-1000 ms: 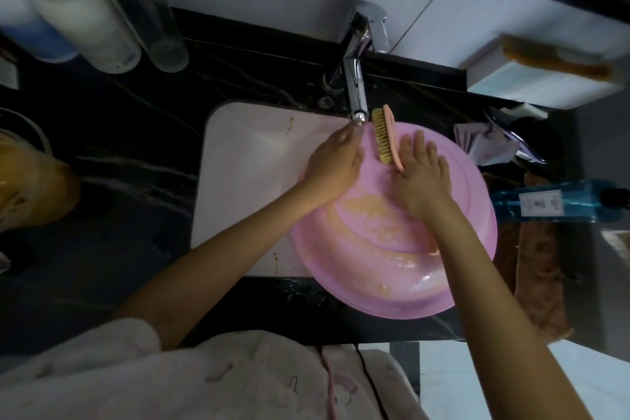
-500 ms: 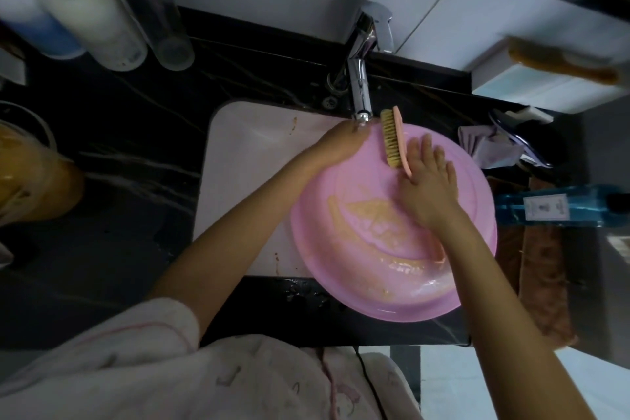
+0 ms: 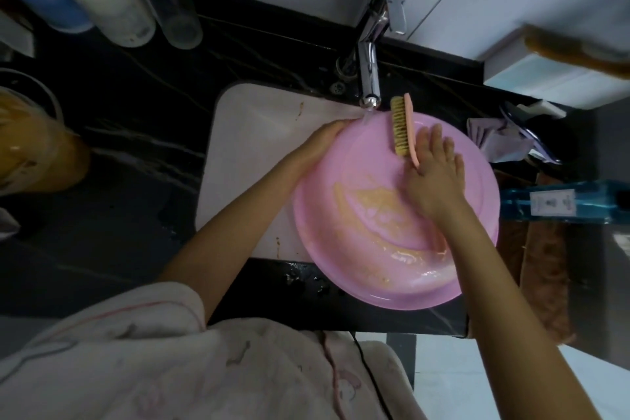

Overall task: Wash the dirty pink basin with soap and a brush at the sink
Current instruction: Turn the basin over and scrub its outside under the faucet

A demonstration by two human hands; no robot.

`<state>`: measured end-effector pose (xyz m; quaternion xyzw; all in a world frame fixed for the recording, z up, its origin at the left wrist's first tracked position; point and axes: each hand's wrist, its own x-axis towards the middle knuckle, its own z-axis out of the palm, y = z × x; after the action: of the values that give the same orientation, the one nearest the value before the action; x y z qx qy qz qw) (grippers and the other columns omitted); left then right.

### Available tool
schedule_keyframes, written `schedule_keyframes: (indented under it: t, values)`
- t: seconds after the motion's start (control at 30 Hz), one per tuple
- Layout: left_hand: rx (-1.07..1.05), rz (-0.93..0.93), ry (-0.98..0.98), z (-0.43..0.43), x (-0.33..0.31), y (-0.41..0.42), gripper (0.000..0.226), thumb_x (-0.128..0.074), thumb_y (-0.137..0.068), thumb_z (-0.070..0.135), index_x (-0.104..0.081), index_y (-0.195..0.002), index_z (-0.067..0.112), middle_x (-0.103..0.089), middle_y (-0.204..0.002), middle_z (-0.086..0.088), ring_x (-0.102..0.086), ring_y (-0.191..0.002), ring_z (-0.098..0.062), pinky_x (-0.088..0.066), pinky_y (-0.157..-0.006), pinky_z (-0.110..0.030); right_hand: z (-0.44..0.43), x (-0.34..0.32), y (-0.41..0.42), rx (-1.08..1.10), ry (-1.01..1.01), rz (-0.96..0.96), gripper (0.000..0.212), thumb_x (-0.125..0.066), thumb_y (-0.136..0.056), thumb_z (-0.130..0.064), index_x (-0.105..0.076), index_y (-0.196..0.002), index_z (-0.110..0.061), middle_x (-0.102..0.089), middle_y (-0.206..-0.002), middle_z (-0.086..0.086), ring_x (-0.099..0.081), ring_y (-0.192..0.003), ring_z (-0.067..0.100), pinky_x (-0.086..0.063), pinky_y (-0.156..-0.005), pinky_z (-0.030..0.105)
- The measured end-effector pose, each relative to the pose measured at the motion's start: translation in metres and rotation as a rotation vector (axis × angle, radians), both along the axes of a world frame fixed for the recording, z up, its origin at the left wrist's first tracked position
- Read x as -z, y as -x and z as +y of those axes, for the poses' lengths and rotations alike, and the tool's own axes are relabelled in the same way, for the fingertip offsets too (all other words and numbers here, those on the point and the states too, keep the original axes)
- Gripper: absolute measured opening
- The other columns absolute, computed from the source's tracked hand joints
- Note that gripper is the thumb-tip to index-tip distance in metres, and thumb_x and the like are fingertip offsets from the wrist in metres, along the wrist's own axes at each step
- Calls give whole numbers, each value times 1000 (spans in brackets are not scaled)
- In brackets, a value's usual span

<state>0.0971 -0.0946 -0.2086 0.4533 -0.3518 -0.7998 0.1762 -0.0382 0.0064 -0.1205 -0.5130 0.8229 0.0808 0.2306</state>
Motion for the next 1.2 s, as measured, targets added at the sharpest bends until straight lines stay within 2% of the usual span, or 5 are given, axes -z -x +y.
schedule_keyframes:
  t: [0.2,0.43,0.83,1.03,1.2]
  values:
    - [-38,68,55,48,28,-42,48,-44,-97,35,-36,-143,26,-33,-149,10,-35,-134,-8,-25,-114,-30,-7,0,-2,24,-17,33,68,-34,-97,-20,5,-152,-14,14,-158,5,12,-146,23,9,-116,35]
    - [-294,-324,-36,93,28,-78,31,-47,-95,15,-51,-126,14,-53,-123,-8,-55,-105,-18,-46,-87,-27,-11,-2,-7,47,-48,44,68,-35,-96,-22,4,-152,-13,14,-158,4,10,-146,23,7,-116,37]
    - [-89,21,-166,67,21,-33,32,-30,-94,32,-59,-86,19,-60,-96,-6,-55,-91,-20,-44,-80,-30,6,-13,0,57,-61,93,65,-31,-98,-19,5,-152,-16,15,-158,3,12,-146,23,9,-116,42]
    - [-76,-65,-200,27,38,-21,61,-18,-98,51,-47,-134,11,-55,-129,-7,-53,-116,-23,-40,-100,-35,-5,-13,3,13,-76,36,65,-32,-99,-22,6,-152,-16,17,-157,7,14,-145,26,11,-115,37]
    - [54,-157,-102,18,30,-16,46,-25,-100,39,-58,-119,12,-61,-115,-7,-54,-102,-17,-40,-86,-27,-7,-10,1,40,-79,35,65,-31,-99,-23,8,-151,-16,19,-157,6,16,-145,26,11,-115,37]
